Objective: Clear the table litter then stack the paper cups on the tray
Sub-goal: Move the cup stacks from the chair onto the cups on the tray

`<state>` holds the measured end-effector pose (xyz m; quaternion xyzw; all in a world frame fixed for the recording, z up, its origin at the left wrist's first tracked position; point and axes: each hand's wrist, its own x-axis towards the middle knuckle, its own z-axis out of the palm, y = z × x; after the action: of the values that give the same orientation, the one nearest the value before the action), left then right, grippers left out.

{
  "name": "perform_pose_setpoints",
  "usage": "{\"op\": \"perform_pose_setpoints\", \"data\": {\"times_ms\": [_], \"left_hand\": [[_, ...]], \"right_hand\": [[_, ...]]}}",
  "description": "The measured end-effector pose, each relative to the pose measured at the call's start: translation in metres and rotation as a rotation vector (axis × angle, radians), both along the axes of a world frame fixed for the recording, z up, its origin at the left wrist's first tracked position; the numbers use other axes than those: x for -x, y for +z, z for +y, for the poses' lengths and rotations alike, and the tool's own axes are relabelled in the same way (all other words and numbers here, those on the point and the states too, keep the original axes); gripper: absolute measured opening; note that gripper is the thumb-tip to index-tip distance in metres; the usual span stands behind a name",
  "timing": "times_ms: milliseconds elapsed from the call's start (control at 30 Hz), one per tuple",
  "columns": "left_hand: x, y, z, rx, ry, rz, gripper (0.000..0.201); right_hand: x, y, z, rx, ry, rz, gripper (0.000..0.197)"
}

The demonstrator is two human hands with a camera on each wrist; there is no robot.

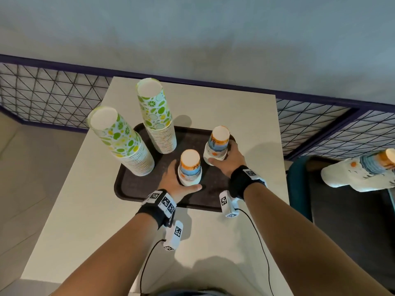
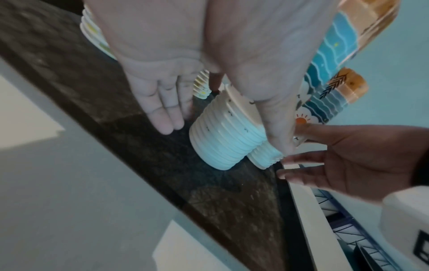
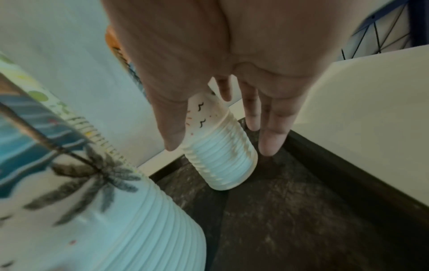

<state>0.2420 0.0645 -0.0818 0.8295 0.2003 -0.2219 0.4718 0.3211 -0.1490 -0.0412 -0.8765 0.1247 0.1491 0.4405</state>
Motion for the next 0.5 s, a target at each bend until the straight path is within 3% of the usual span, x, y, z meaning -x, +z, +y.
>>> {"op": "perform_pose_setpoints", "data": {"times_ms": [100,233,400,500], "left_hand": [[0.020,0.018,-0.001,-0.038,0.045,0.069,0.134],[0.055,0.034,-0.003,-0.115,-0.065,0.177,0.068],[0.101,0.040,-0.040,-0.031,-0.150,0.103,0.098],[0.107,0.053,-0.082,0.008,-0.246,0.028,0.098]], "right_hand": [[0.021,0.010,-0.018,-0.012,0.007,-0.035,0.090],[0.059,0.015,-0.061,-0.028,-0.076,-0.114,0.068],[0.120,0.014,-0.153,-0.094,-0.244,-0.209,0.043],[0.151,0.010,-0.216,-0.072,-0.383,-0.157,0.039]]}}
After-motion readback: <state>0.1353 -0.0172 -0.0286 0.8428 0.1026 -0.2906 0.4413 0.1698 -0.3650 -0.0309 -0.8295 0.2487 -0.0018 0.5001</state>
